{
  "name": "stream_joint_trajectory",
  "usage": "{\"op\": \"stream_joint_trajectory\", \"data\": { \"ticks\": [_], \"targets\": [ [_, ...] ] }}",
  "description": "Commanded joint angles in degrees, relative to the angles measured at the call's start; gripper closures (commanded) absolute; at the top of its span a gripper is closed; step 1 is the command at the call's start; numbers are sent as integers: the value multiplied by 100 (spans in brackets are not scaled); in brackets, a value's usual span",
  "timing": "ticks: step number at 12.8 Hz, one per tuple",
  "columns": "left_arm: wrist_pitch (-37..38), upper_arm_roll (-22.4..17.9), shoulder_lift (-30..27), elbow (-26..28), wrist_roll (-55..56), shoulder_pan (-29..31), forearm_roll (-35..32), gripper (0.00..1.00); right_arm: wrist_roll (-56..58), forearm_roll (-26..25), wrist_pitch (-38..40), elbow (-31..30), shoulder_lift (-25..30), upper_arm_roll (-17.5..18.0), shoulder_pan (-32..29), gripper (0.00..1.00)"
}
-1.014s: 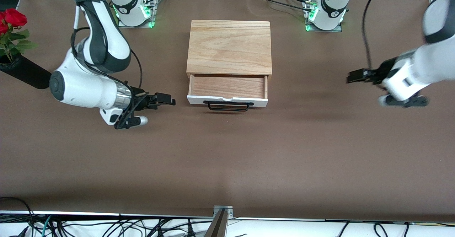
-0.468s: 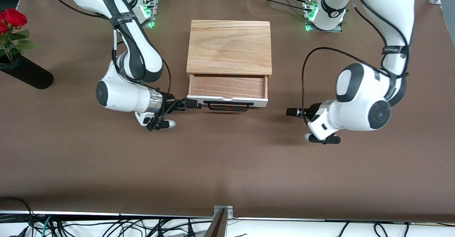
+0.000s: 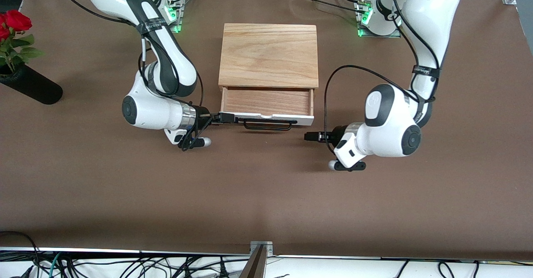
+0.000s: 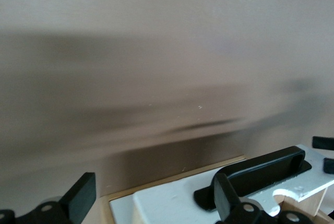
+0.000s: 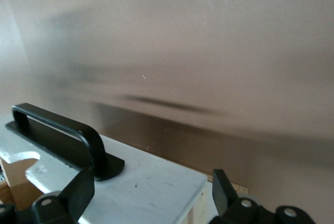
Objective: Close drawer with both arms simultaneously
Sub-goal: 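Push the white drawer front into the cabinet with both grippers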
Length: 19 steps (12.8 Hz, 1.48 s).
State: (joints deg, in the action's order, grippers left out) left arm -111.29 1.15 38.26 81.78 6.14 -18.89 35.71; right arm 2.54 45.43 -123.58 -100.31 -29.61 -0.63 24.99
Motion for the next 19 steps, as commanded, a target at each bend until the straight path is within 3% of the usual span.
{"op": "stream_joint_trajectory", "data": {
  "ticks": [1, 9, 14, 19],
  "targets": [
    [-50, -62, 103, -197, 27, -176, 278, 0, 36, 124, -61, -146, 69, 54, 76, 0],
    [309, -18, 199, -83, 27, -467, 376, 0, 18, 124, -289, -339, 96, 282, 85, 0],
    [1258, -27, 270, -83, 19, -467, 358, 0, -17, 133, -395, -620, 175, 379, 85, 0],
    [1347, -27, 349, -4, 36, -712, 341, 0, -26, 124, -316, -1243, 657, 379, 85, 0]
  ]
}}
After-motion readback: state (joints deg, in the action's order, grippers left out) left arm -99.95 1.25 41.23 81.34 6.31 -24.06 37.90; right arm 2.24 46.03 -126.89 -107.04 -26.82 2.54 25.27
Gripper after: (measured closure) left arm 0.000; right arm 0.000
